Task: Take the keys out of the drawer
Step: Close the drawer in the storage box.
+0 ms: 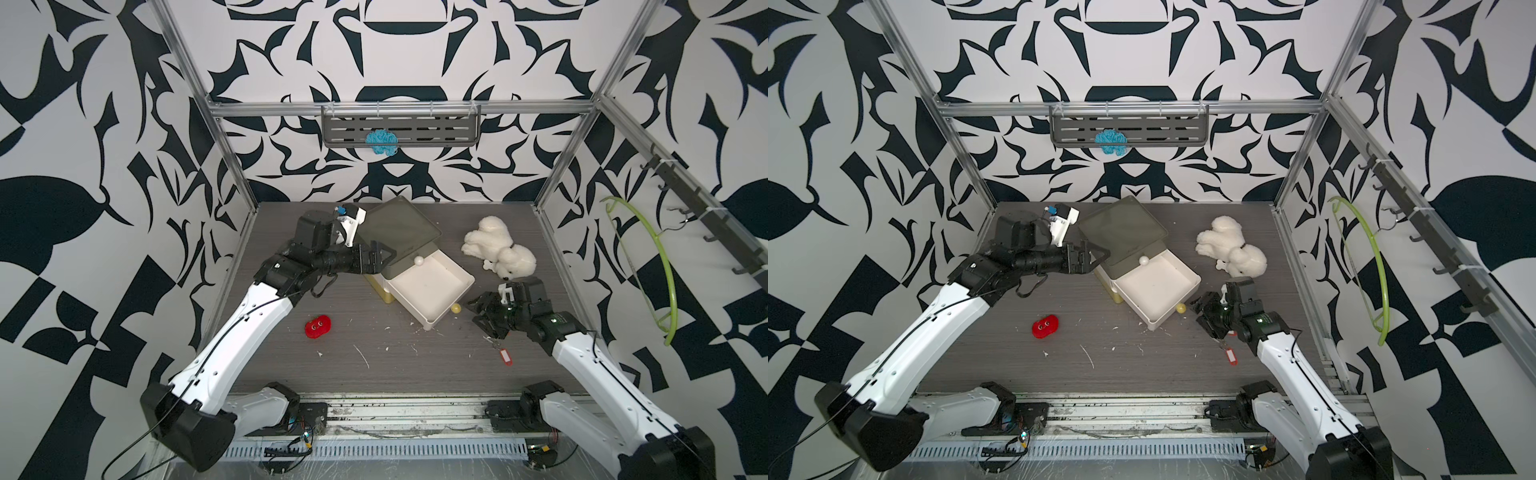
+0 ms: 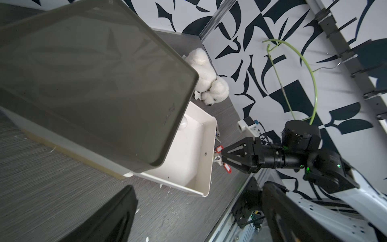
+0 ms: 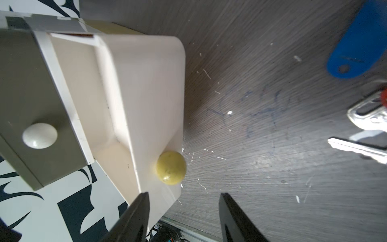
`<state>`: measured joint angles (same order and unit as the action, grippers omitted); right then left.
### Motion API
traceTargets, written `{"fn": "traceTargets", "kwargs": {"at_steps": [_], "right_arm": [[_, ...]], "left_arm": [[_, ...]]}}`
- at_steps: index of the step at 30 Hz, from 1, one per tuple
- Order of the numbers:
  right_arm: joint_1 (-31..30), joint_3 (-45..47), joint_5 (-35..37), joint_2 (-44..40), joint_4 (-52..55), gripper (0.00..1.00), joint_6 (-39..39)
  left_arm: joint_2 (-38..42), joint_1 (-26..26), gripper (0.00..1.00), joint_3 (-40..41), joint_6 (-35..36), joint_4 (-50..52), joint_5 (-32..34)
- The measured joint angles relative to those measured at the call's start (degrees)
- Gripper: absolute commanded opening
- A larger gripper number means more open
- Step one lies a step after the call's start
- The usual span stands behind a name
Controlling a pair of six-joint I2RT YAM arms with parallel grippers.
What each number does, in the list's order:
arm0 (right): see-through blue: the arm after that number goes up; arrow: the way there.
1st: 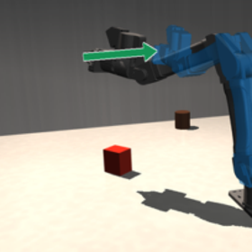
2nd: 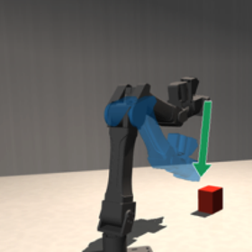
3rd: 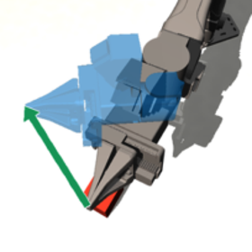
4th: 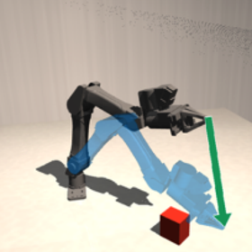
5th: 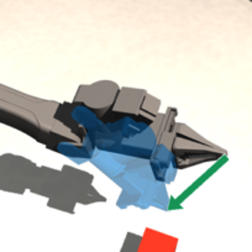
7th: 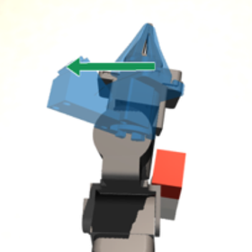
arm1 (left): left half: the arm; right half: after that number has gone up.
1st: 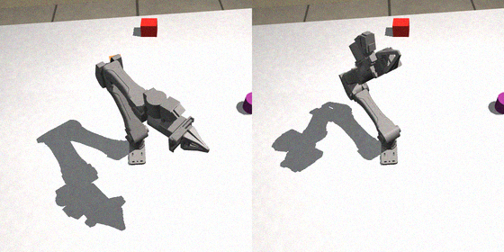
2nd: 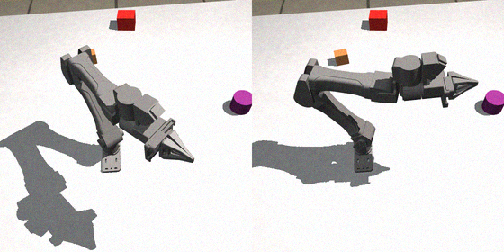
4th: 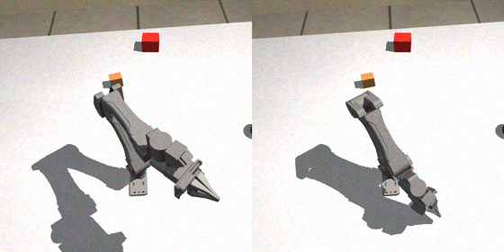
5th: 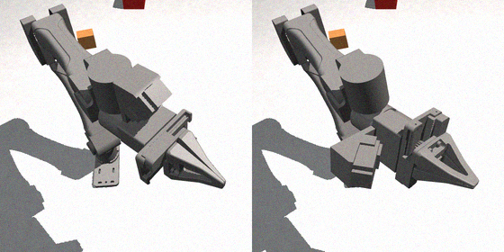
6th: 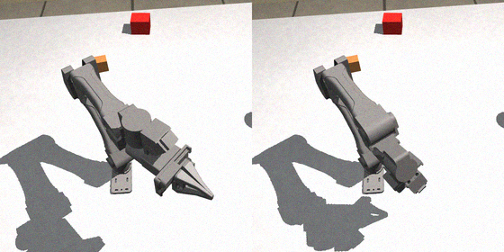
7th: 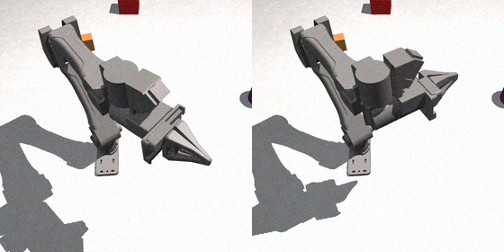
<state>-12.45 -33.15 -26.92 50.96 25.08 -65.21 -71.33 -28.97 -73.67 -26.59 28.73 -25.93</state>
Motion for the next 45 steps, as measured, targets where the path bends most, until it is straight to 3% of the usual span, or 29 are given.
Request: {"fn": "traceTargets", "kwargs": {"at_steps": [7,16,45], "right_arm": [[0.0,1.4,-1.1,-0.8,-2.3,0.58,-0.9],[0.0,5.4,-1.4,-4.4,-3.8,0.56,-3.2],[-0.1,8.6,-4.5,6.1,-20.5,0.48,-6.7]], "left_arm": [[-9.1,0.7,0.99,-4.8,-2.7,-0.2,-7.5],[-15.2,2.1,0.99,-7.3,-4.9,-1.0,-11.9],[-18.5,2.4,0.99,-7.2,-6.1,-2.1,-14.9]]}}
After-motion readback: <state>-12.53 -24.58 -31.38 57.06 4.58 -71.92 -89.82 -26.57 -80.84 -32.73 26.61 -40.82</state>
